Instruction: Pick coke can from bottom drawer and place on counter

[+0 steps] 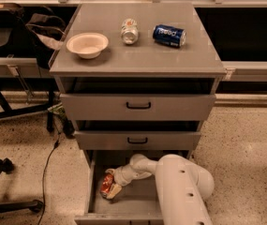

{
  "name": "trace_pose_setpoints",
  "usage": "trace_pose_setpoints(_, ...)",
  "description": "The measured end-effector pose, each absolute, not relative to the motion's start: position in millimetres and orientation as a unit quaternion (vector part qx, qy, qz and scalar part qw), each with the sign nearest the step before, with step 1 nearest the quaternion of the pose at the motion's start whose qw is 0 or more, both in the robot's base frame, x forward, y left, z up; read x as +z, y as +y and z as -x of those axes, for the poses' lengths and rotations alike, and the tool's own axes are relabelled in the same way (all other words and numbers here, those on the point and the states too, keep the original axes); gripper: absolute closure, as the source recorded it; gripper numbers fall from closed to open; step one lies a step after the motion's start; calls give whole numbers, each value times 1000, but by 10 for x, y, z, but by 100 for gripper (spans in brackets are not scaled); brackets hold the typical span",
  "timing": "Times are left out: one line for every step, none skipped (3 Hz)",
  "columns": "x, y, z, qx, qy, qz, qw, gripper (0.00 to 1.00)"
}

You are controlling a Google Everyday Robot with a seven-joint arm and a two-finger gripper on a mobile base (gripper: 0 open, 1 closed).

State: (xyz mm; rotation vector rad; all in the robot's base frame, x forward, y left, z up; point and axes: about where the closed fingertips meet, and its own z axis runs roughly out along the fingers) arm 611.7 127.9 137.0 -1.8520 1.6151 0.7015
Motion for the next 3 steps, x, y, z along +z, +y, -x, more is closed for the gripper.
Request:
trace_pose_setpoints(1565,1235,-6094,245,607,687,317,100)
trace_pose_setpoints(1840,1159,-5969,228,603,680,349,100)
trace_pose_setpoints(2190,1105,-5725,224,570,691,385,100)
